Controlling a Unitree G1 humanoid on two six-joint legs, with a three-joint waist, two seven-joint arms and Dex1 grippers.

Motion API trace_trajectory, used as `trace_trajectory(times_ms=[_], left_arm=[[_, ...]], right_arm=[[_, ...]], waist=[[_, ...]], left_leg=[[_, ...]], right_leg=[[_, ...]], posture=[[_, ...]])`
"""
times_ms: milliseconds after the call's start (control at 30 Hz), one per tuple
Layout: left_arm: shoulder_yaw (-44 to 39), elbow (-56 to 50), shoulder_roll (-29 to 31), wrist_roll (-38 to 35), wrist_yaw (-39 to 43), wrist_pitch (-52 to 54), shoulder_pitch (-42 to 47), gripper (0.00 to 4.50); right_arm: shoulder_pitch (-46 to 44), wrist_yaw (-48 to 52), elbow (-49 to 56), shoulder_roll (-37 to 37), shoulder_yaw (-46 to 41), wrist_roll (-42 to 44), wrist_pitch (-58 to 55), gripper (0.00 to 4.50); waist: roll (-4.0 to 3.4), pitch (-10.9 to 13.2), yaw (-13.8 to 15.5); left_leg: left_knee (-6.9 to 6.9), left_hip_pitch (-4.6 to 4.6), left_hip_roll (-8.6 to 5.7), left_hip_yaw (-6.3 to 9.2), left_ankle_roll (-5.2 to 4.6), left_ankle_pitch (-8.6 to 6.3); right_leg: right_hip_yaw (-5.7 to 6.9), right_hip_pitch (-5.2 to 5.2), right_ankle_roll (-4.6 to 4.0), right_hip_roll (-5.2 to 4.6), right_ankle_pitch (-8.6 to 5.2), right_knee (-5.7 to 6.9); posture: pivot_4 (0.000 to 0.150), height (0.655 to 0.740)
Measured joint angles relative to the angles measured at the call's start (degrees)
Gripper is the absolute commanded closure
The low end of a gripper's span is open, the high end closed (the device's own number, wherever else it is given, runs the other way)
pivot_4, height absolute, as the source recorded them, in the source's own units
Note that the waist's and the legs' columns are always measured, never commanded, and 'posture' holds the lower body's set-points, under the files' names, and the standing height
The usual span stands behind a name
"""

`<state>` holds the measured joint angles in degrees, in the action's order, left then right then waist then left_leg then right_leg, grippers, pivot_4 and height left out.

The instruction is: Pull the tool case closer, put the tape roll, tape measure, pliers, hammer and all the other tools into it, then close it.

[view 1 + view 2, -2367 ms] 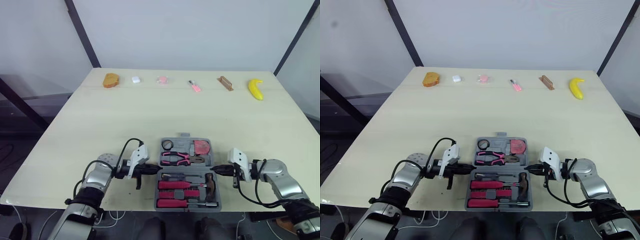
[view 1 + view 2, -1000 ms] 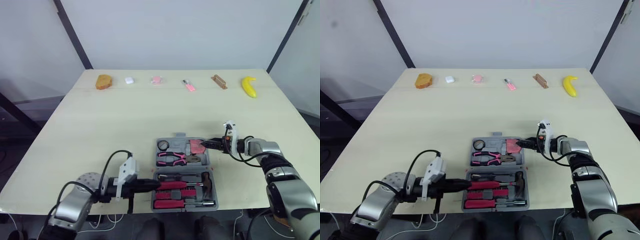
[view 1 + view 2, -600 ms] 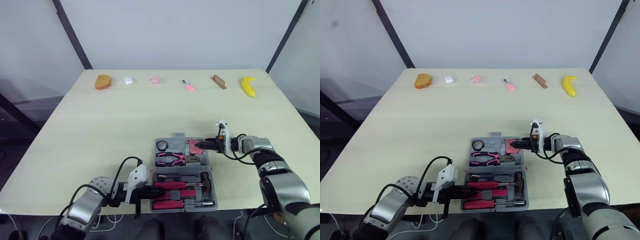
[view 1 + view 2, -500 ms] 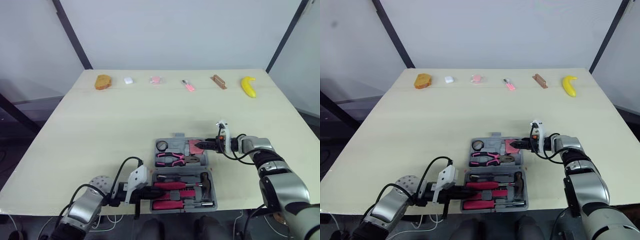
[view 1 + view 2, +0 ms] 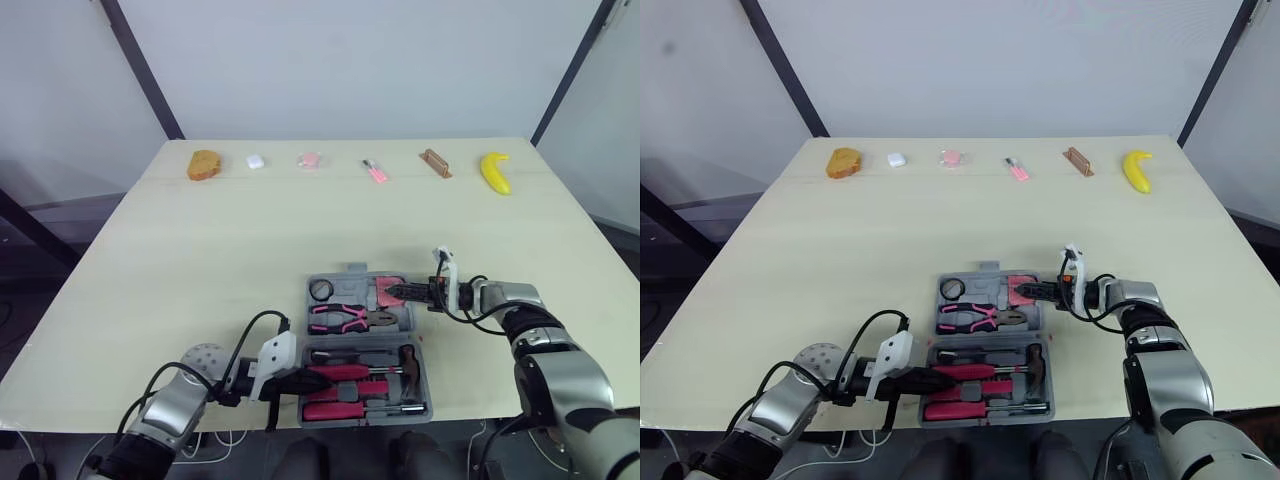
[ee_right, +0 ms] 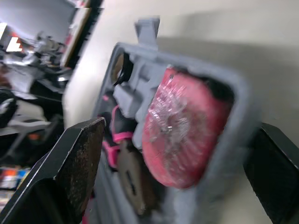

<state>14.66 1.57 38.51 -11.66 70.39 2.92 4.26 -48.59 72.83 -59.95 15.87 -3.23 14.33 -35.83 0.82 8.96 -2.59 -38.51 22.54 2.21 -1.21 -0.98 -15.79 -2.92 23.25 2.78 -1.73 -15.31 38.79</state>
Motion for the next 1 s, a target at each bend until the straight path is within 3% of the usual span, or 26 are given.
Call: trace_trajectory(times_ms=[233,467,767,1000], left_arm=[[-0.17,-0.40,-0.09,-0.45,-0.21,0.07,-0.50,4.50],[-1.22,-1.17,-0.10,-3.04,-0.70,1.54,-2.01,4.50],[-10.18,-2.49,9.12,-5.82,1.14,0.34,-9.05,4.50],[-19.04,-0.07,10.10,-10.80,1.92,1.11,-14.24,4.50]], right_arm=[[0.30,4.79,3.94,0.38,-0.07,2.43,-1.38,0.08],[4.26,11.57,15.10,3.21,1.33,5.81,-5.47,0.08],[19.19,14.60,48.04,10.42,3.75,16.28,-18.40,0.08],[29.41,9.08,68.60,15.29,0.81,26.96,-26.57,0.08]], waist=[[-0.02,0.01,0.03],[-0.02,0.02,0.08],[-0.09,0.09,0.25],[-0.03,0.12,0.67]], left_leg=[[0.00,0.02,0.01,0.01,0.00,0.00],[0.01,0.24,0.02,0.01,0.00,0.00],[0.14,0.31,0.09,0.07,0.00,0.00],[0.12,0.37,0.03,0.11,0.00,0.00]], right_leg=[[0.00,0.03,0.00,-0.02,0.00,0.01],[0.00,0.22,0.00,-0.04,0.00,0.02],[0.09,0.27,-0.01,-0.14,-0.03,-0.10],[0.25,0.22,0.01,-0.28,-0.03,-0.27]], posture=[[0.150,0.7400],[0.150,0.7400],[0.150,0.7400],[0.150,0.7400]])
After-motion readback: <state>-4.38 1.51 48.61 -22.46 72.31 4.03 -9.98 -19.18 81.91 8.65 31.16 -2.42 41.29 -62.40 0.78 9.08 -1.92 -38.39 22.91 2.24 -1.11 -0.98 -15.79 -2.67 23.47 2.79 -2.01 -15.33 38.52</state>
